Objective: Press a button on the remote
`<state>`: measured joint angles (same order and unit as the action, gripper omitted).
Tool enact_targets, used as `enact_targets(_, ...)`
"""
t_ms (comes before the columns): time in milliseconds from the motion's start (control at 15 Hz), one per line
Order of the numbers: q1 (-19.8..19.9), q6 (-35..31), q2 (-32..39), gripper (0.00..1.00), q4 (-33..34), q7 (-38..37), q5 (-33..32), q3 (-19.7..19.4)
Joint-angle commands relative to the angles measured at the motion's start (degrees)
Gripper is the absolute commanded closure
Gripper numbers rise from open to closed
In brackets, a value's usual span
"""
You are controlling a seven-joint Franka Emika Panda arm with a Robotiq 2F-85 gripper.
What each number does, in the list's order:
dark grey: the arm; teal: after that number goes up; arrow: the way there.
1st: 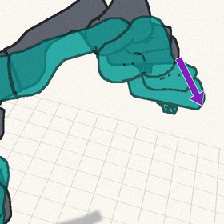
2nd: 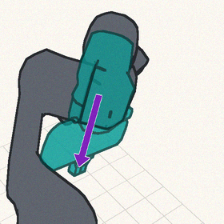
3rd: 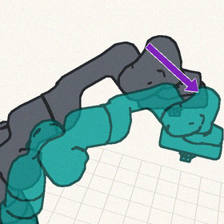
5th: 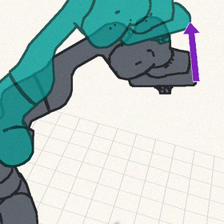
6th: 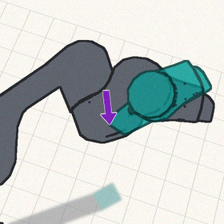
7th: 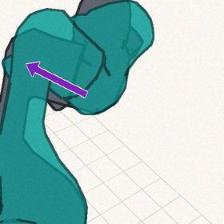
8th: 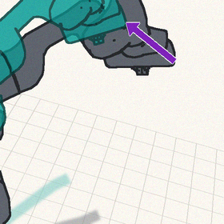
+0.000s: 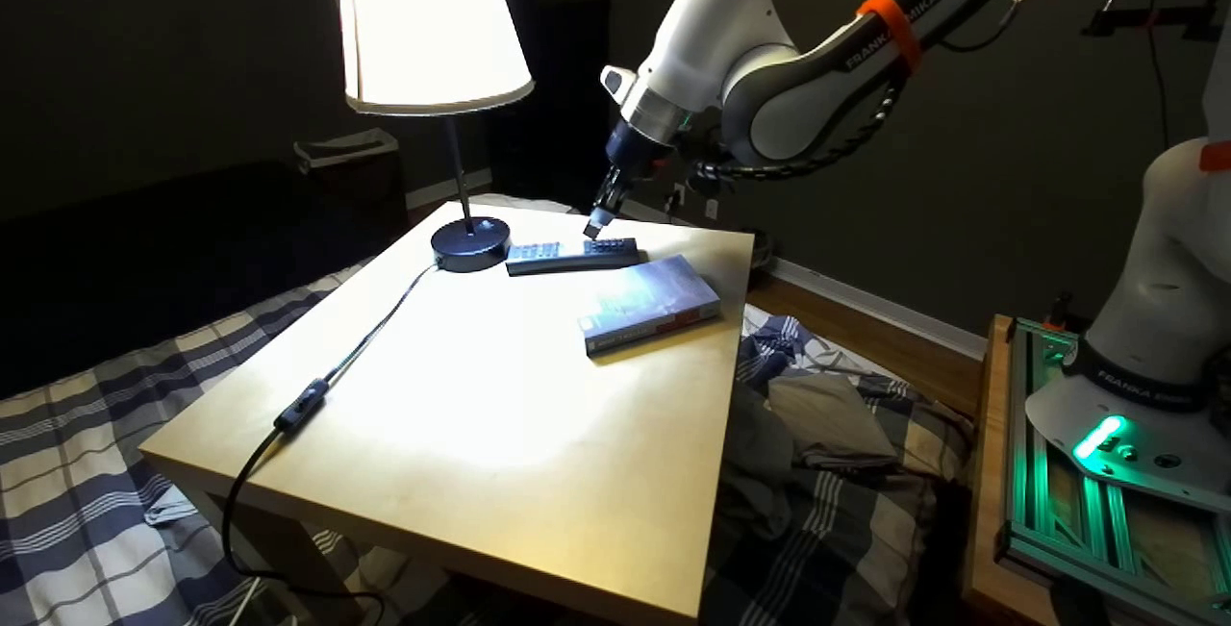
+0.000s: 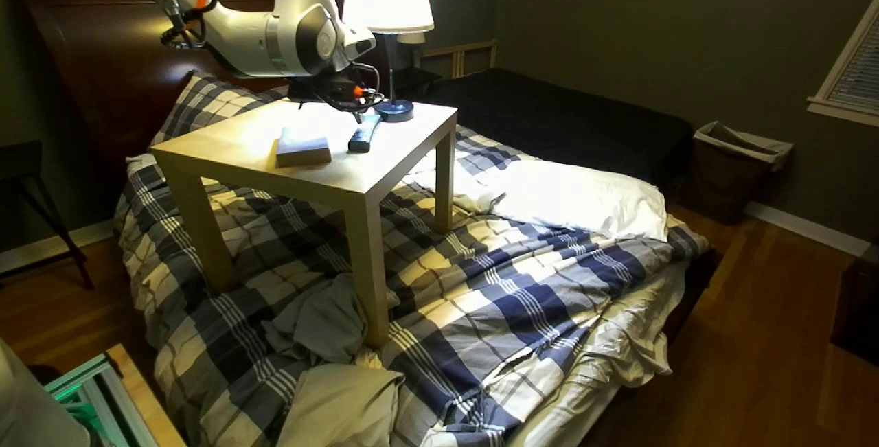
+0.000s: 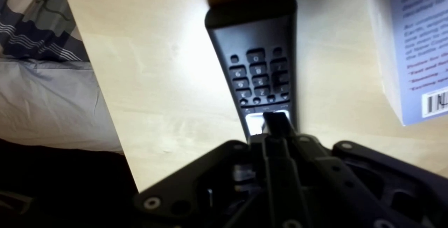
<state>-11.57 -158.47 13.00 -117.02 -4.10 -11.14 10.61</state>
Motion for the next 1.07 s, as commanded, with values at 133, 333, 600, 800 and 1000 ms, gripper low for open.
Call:
enact_targets(133,-1.36,-1.59,1.66,1.0,0.63,-0.02,-1.15,-1.73)
enact_targets(333,-1.42,-1.75,1.97,1.0,0.73,0.02,-0.82,-1.9)
enact_targets(600,-1.89,-2.83,2.15,1.0,0.81,-0.54,-1.74,-2.69)
enact_targets(800,-2.31,-3.06,2.06,1.0,0.75,-0.57,-2.8,-3.45)
enact_targets(1000,-2.37,-2.91,1.98,1.0,0.71,-0.41,-3.42,-3.7)
